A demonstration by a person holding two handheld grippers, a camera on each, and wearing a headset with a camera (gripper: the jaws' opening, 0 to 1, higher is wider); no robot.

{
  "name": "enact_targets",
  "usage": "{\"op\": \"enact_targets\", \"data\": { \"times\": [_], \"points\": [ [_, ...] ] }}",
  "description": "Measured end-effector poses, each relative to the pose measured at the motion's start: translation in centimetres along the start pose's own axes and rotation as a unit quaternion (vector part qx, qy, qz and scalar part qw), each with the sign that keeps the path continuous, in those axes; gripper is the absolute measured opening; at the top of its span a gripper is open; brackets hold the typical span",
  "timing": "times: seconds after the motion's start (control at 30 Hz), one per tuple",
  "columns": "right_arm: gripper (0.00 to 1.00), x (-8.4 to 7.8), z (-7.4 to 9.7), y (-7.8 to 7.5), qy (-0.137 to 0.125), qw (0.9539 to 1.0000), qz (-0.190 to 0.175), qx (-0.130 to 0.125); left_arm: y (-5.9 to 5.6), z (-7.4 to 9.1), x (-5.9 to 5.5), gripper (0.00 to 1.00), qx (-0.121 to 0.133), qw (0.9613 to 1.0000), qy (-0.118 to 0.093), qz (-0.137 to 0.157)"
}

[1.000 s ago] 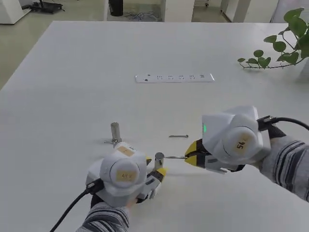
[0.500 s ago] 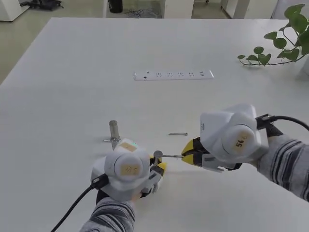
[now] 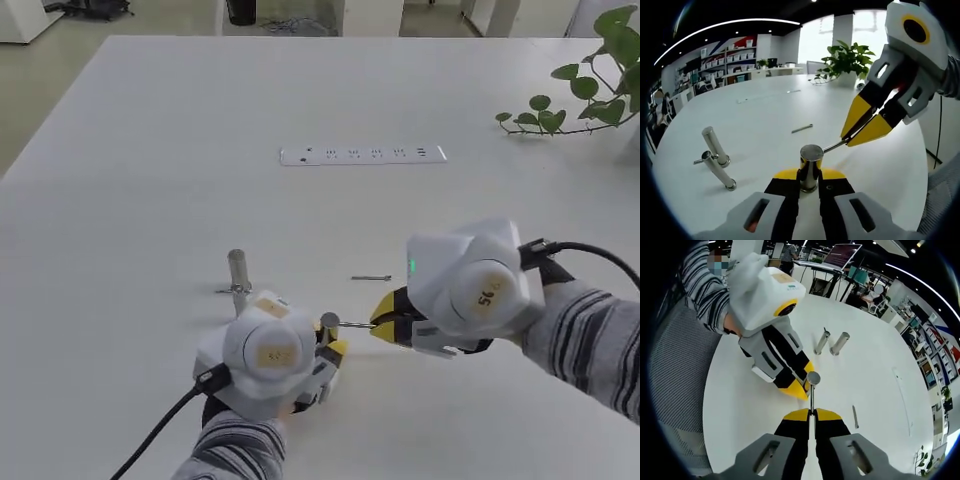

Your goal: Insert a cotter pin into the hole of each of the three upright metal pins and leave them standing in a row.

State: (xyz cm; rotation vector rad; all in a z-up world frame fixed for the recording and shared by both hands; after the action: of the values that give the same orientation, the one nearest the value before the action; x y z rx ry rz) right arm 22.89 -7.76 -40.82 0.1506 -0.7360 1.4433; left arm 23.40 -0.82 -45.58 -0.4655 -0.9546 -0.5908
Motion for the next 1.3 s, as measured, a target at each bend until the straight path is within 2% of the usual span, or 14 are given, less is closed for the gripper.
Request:
{"op": "enact_targets", "data": {
  "times": [0.23, 0.63, 0.77, 0.93, 1.3],
  "points": [
    [0.00, 0.4, -0.7, 0.0, -0.001, 1.0000, 0.002, -0.003, 0.0, 0.0, 0.0, 0.10, 0.005, 1.0000, -0.002, 0.007],
    [0.00, 0.8, -0.9, -0.2, -0.002, 0.9999, 0.012, -0.006, 0.0, -0.2, -0.1, 0.10, 0.021, 0.9991, -0.008, 0.036],
    [0.00, 0.9, -1.0, -0.3, -0.001, 0.9999, 0.015, -0.007, 0.0, -0.2, -0.1, 0.11, 0.030, 0.9977, -0.011, 0.059],
    [0.00, 1.2, -1.2, -0.5, 0.000, 0.9996, 0.027, -0.008, 0.0, -0.3, 0.0, 0.11, 0.040, 0.9967, -0.013, 0.070],
    [0.00, 1.7, -1.6, -0.6, -0.002, 0.9992, 0.039, -0.005, -0.1, -0.5, 0.1, 0.11, 0.046, 0.9967, -0.012, 0.066]
  ]
}}
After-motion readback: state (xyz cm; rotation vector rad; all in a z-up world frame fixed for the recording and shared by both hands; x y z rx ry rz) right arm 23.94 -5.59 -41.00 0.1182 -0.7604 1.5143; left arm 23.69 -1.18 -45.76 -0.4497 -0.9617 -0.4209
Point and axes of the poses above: the centre of the closed fingertips' face, and the gripper's own axes: z roughly backward along the fingers, y roughly to its left, x roughly out of its top, the point moved 4 cm from there along z, roughly backward along the fingers, and after that the axes turned 3 degrees about -x, right-handed, at the moved point
